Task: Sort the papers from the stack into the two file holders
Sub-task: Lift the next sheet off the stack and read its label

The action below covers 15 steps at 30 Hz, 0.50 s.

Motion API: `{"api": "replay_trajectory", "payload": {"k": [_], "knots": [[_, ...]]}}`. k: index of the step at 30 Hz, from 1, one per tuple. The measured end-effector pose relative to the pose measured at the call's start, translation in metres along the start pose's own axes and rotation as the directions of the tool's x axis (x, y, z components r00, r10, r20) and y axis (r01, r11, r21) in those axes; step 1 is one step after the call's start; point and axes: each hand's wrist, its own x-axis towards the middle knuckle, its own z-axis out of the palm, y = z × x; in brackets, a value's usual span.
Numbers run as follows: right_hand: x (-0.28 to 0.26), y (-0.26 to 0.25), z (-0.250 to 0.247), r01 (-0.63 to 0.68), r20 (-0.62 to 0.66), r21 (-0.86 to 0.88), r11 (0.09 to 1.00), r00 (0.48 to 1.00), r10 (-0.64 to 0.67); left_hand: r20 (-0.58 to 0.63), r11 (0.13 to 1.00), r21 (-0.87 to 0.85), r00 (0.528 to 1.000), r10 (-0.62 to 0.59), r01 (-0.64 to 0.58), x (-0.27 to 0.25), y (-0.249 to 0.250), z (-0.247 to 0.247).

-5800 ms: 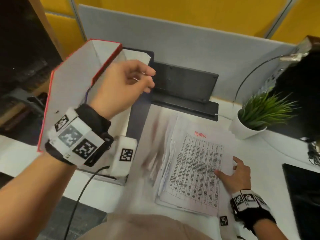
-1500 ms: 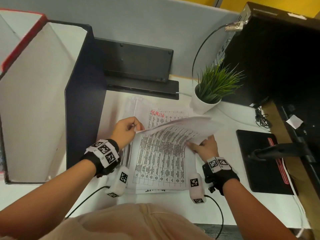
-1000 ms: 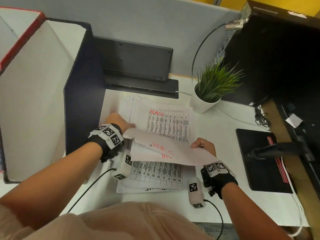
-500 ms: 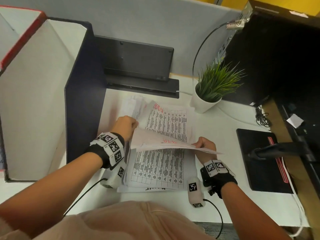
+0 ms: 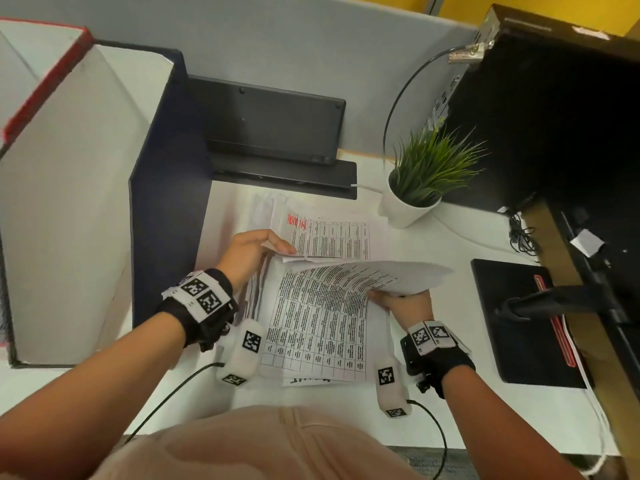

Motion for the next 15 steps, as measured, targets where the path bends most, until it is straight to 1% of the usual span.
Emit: {"api": "replay_trajectory", "payload": {"k": [2,3,4,5,6,7,8,9,10,12,13,15], "knots": [[0.001,-0.002,0.001,-0.016,0.037,-0.118,0.993,0.999,0.020,-0.088,0.997,-0.051,0.994,-0.068,0.064,0.004,0.002,0.000],[0.001,-0.003,0.001,-0.006,0.049,-0.122,0.993,0.999,0.012,-0.148,0.992,-0.071,0.983,-0.109,0.100,0.008,0.002,0.000],[0.002,-0.001,0.000,0.012,0.042,-0.082,0.997,0.999,-0.009,-0.203,0.989,-0.075,0.969,-0.138,0.125,0.011,0.001,0.000],[0.003,-0.001,-0.001,-0.016,0.031,-0.001,1.000,0.999,0.016,-0.257,0.989,-0.051,0.955,-0.149,0.140,0.015,0.000,-0.001],[0.003,-0.001,-0.003,-0.078,0.027,0.098,0.992,0.997,0.076,-0.310,0.987,0.035,0.940,-0.141,0.159,0.019,-0.002,-0.002],[0.003,-0.001,-0.005,-0.137,0.030,0.167,0.976,0.990,0.134,-0.343,0.965,0.179,0.932,-0.119,0.190,0.022,-0.004,-0.004],[0.003,-0.001,-0.005,-0.187,0.033,0.214,0.959,0.982,0.184,-0.344,0.919,0.325,0.933,-0.106,0.224,0.023,-0.005,-0.006],[0.003,-0.003,-0.004,-0.219,0.027,0.237,0.947,0.975,0.219,-0.324,0.867,0.432,0.940,-0.110,0.250,0.025,-0.007,-0.007],[0.004,-0.003,-0.003,-0.241,0.015,0.251,0.938,0.969,0.245,-0.300,0.838,0.467,0.942,-0.149,0.281,0.027,-0.009,-0.007],[0.004,-0.007,-0.001,-0.295,0.003,0.315,0.902,0.951,0.310,-0.265,0.838,0.435,0.937,-0.230,0.329,0.029,-0.011,-0.007],[0.004,-0.007,-0.001,-0.306,-0.004,0.358,0.882,0.944,0.329,-0.268,0.840,0.420,0.932,-0.246,0.343,0.029,-0.012,-0.006],[0.003,-0.009,0.001,-0.335,0.007,0.410,0.848,0.931,0.365,-0.263,0.838,0.433,0.936,-0.233,0.331,0.030,-0.013,-0.003]]}}
